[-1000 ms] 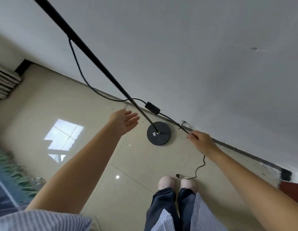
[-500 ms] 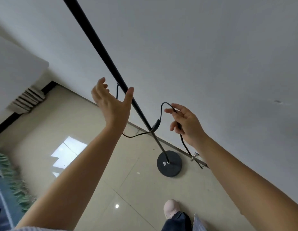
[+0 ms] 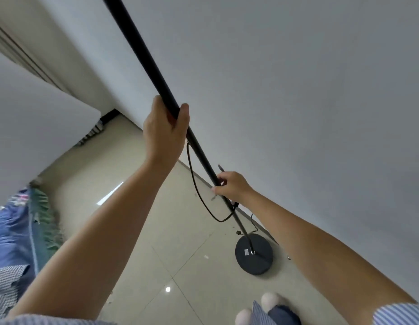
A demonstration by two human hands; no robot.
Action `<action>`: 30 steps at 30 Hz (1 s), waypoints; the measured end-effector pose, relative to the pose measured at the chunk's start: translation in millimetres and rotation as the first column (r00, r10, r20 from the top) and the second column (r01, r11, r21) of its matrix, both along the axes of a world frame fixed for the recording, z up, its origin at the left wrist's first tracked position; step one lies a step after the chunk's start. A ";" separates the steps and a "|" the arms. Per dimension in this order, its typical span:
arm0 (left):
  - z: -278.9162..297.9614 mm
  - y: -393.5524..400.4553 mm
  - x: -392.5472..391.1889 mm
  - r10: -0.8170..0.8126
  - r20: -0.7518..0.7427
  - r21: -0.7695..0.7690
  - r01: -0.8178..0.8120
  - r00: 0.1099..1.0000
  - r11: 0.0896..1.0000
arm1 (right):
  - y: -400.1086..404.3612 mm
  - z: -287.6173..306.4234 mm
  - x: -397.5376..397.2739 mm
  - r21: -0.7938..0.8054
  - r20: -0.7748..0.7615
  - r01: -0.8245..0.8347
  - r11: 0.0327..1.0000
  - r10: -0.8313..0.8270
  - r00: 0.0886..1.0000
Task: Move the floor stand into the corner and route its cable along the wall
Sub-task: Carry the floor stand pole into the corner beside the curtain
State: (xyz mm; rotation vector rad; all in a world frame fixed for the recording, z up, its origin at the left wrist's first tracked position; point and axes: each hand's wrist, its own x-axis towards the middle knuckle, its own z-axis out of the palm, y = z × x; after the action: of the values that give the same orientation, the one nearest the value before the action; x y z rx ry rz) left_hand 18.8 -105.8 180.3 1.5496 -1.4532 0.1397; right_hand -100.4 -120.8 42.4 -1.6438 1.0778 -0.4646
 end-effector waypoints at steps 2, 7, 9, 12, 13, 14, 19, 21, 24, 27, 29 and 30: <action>2.5 -1.5 12.7 0.043 0.029 0.026 -0.044 0.999 0.999 | -10.0 0.3 20.8 -0.041 -0.067 -0.033 0.999 0.030 0.997; 7.6 4.2 61.2 0.158 -0.044 0.008 -0.158 0.986 0.987 | -15.7 -1.1 78.7 -0.092 -0.142 -0.162 0.982 0.148 0.979; 6.9 11.2 87.2 0.216 -0.082 0.002 -0.216 0.973 0.976 | -11.6 -3.5 103.6 -0.133 -0.149 -0.226 0.965 0.206 0.967; 2.1 23.8 127.0 0.282 -0.127 -0.028 -0.288 0.951 0.957 | -3.3 -8.5 143.4 -0.150 -0.162 -0.262 0.953 0.238 0.958; 0.9 27.2 140.3 0.303 -0.156 -0.036 -0.312 0.940 0.949 | 0.4 -9.4 157.4 -0.144 -0.164 -0.257 0.956 0.233 0.959; -0.4 30.3 154.6 0.328 -0.190 -0.036 -0.341 0.925 0.940 | 4.1 -11.0 172.4 -0.137 -0.165 -0.252 0.958 0.229 0.959; -12.9 47.2 243.2 0.401 -0.299 -0.023 -0.427 0.866 0.904 | 18.2 -16.3 254.1 -0.114 -0.233 -0.308 0.945 0.276 0.932; -20.1 52.4 286.6 0.392 -0.338 -0.032 -0.427 0.855 0.904 | 20.1 -17.7 292.4 -0.109 -0.273 -0.336 0.936 0.297 0.915; -19.2 56.9 359.7 0.382 -0.379 -0.016 -0.418 0.843 0.908 | 22.2 -11.3 359.0 -0.097 -0.313 -0.360 0.928 0.315 0.896; -8.1 61.0 433.6 0.378 -0.412 -0.023 -0.424 0.829 0.905 | 23.3 3.8 427.7 -0.088 -0.346 -0.378 0.922 0.327 0.880; -0.8 60.4 478.3 0.380 -0.411 -0.049 -0.437 0.829 0.898 | 22.3 13.0 471.1 -0.082 -0.349 -0.393 0.916 0.343 0.872; 2.5 59.1 498.2 0.389 -0.403 -0.064 -0.450 0.828 0.891 | 20.4 16.5 491.5 -0.078 -0.347 -0.398 0.914 0.350 0.870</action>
State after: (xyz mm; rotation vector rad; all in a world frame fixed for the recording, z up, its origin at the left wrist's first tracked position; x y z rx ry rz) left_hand 517.1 -46.7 182.8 1.6383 -0.7614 0.1958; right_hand 391.1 -100.4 58.9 -2.0595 0.9389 -0.0104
